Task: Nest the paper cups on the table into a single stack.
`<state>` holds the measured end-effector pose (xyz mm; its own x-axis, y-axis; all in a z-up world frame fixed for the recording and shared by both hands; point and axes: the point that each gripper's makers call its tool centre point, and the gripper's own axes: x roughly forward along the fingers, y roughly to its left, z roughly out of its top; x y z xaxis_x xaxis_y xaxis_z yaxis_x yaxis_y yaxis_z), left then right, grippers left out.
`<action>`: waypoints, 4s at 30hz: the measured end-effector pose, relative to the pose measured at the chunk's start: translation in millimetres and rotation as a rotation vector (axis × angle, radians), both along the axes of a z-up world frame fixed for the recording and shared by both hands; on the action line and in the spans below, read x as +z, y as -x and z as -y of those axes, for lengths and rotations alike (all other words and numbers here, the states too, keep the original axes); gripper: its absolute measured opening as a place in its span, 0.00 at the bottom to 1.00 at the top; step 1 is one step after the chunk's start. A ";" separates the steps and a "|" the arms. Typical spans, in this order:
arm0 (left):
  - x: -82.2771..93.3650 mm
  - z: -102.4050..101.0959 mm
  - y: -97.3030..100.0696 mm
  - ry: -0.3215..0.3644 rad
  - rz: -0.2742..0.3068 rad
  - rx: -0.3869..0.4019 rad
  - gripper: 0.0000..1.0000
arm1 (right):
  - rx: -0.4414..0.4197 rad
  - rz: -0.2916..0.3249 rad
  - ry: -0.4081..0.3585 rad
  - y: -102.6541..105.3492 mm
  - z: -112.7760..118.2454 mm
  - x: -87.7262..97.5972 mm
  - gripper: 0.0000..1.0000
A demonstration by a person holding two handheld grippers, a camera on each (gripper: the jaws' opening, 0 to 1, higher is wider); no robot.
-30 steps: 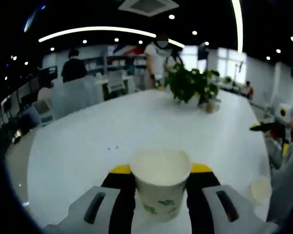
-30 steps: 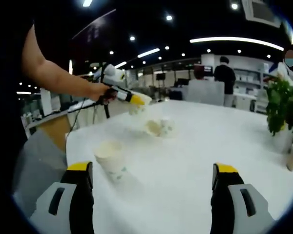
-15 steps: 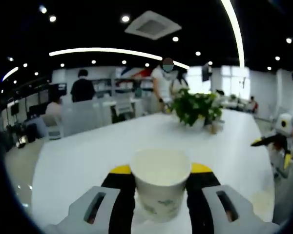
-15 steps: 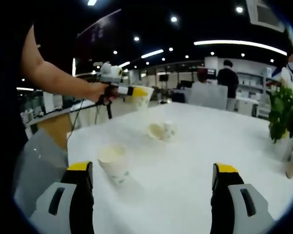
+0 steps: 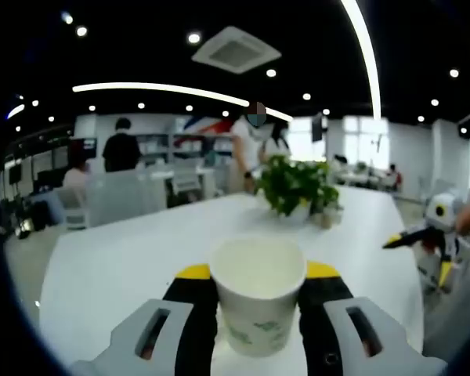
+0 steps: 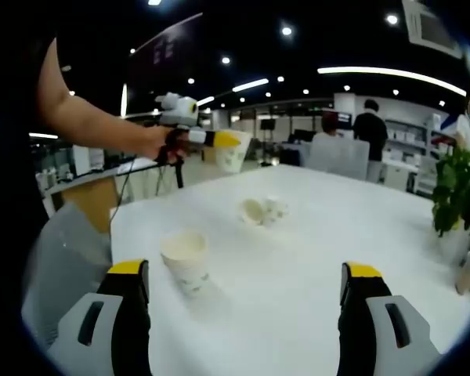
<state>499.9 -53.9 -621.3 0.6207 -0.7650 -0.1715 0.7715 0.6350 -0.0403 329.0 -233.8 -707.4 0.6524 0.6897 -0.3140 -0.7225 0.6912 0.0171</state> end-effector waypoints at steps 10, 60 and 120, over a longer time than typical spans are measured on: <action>10.4 24.3 21.0 0.008 0.031 -0.041 0.37 | -0.010 0.010 -0.009 2.8 4.8 5.4 1.00; 22.1 77.1 147.8 0.070 0.088 -0.145 0.38 | -0.038 0.022 -0.034 13.3 12.3 5.9 1.00; -57.0 77.8 162.2 0.058 0.048 -0.139 0.40 | -0.051 -0.013 -0.043 20.8 14.9 -7.4 1.00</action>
<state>337.7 -131.7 -678.3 0.5146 -0.8519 -0.0972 0.8537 0.5196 -0.0345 308.1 -248.7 -714.9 0.6829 0.6691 -0.2933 -0.6861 0.7253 0.0570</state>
